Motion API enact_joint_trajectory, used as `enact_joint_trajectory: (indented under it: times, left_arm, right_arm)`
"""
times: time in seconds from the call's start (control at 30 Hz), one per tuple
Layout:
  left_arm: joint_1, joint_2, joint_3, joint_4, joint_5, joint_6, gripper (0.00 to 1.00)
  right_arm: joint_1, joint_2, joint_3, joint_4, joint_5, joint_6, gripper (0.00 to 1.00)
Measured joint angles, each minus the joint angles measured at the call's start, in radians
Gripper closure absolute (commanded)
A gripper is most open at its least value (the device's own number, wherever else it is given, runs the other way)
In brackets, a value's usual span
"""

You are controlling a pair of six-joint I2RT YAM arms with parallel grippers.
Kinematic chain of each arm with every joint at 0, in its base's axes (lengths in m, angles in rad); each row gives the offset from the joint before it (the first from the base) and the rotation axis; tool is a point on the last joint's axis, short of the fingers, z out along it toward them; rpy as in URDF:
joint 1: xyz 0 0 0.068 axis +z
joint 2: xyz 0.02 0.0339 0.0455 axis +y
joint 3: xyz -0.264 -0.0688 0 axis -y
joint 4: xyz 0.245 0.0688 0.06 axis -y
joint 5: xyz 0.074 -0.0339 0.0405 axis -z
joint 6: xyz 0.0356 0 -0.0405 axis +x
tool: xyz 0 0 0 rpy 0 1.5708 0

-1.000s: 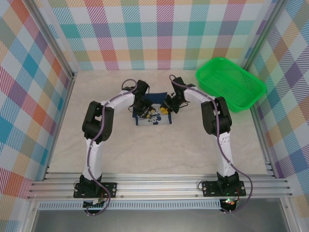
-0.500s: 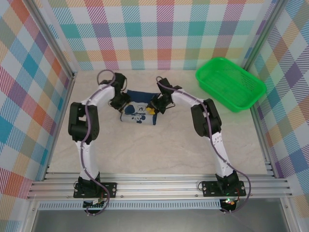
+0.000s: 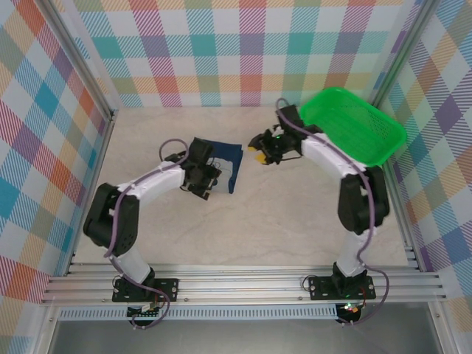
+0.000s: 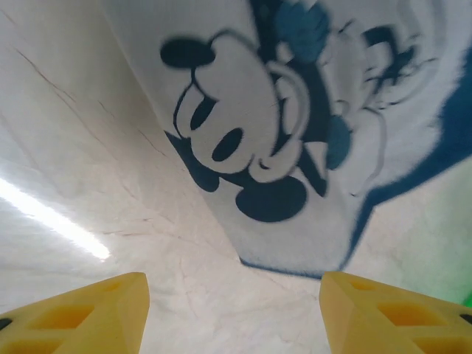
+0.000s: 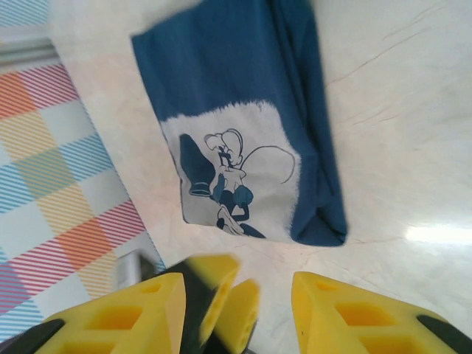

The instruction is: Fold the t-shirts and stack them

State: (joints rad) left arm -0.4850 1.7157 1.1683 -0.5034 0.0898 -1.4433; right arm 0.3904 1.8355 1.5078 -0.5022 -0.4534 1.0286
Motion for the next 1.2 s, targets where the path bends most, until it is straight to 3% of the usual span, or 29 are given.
enact_joint_trajectory:
  times: [0.23, 0.47, 0.6, 0.73, 0.97, 1.2]
  left_arm:
    - [-0.003, 0.129, 0.0, 0.162, -0.022, -0.192, 0.43]
    - [0.019, 0.177, 0.008, 0.175, -0.006, -0.308, 0.64]
    - [0.066, 0.193, 0.018, 0.183, 0.042, -0.366, 0.7]
    - [0.187, 0.247, 0.083, 0.212, 0.05, -0.358, 0.71]
    - [0.501, 0.386, 0.283, 0.199, 0.04, -0.207, 0.72]
    - [0.666, 0.586, 0.603, 0.067, 0.183, 0.032, 0.72]
  right_arm:
    - [-0.051, -0.178, -0.183, -0.015, -0.003, -0.055, 0.58]
    - [-0.051, -0.277, -0.286, -0.045, -0.003, -0.077, 0.59]
    - [-0.052, -0.342, -0.333, -0.06, -0.003, -0.08, 0.59]
    - [-0.052, -0.401, -0.374, -0.077, 0.0, -0.08, 0.59]
    - [-0.052, -0.474, -0.422, -0.113, 0.013, -0.079, 0.59]
    - [-0.058, -0.483, -0.431, -0.128, 0.027, -0.076, 0.59]
